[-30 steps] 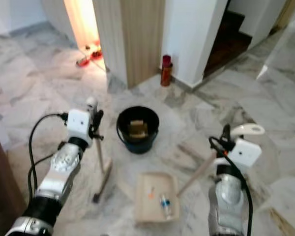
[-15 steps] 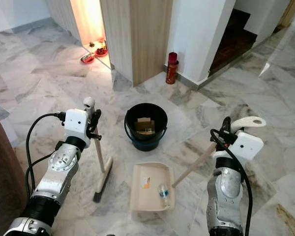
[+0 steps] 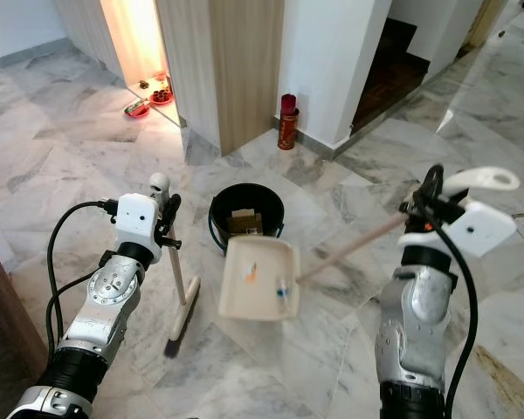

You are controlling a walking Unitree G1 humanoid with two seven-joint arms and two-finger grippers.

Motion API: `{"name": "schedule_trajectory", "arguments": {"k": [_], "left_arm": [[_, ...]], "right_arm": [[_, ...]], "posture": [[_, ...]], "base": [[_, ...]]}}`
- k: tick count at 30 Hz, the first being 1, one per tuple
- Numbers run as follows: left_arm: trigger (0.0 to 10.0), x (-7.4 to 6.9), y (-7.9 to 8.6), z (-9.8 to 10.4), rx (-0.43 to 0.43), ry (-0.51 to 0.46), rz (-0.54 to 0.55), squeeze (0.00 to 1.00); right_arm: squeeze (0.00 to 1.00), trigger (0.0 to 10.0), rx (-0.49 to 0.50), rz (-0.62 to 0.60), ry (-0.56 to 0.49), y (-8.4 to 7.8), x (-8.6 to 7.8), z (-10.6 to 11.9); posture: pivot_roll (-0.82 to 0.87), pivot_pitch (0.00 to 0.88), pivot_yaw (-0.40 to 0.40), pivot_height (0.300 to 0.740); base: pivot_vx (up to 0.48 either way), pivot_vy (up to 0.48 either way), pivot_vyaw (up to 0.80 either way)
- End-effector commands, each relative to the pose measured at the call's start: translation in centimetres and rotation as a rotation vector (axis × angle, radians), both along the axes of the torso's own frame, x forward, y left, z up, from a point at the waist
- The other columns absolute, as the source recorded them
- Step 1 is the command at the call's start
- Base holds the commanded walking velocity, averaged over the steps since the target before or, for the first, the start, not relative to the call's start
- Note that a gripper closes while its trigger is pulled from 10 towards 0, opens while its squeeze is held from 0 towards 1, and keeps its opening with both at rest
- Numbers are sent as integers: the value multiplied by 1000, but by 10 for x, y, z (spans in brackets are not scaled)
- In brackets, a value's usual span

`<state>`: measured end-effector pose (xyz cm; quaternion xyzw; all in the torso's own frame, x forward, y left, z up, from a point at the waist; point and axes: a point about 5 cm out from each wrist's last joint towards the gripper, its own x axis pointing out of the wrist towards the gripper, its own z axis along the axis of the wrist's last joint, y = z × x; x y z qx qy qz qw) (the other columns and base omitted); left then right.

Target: Sweep floor

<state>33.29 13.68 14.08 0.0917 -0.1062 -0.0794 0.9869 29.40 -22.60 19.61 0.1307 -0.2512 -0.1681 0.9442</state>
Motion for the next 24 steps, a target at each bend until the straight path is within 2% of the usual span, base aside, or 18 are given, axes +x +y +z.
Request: {"name": "schedule_trajectory", "arguments": {"k": [1,6,13,24], "left_arm": [[10000,0,0,11,2,-68,2,0],[10000,1,-1,11,-2,-67,4,0],[10000,2,0,12,-10,-66,13,0],[10000,1,1,12,-10,-70,19,0]], "right_arm": [[0,10000,49,20,-136,4,-3,29],[0,10000,29,43,-159,11,-2,40],[0,10000,21,58,-146,13,-2,39],[0,10000,35,90,-154,18,-2,41]], "posture": [[112,77,-14,740],[112,67,-13,740],[110,58,-13,740],[112,47,-14,740]], "base": [[0,0,0],[0,0,0],[0,0,0],[337,0,0]]}}
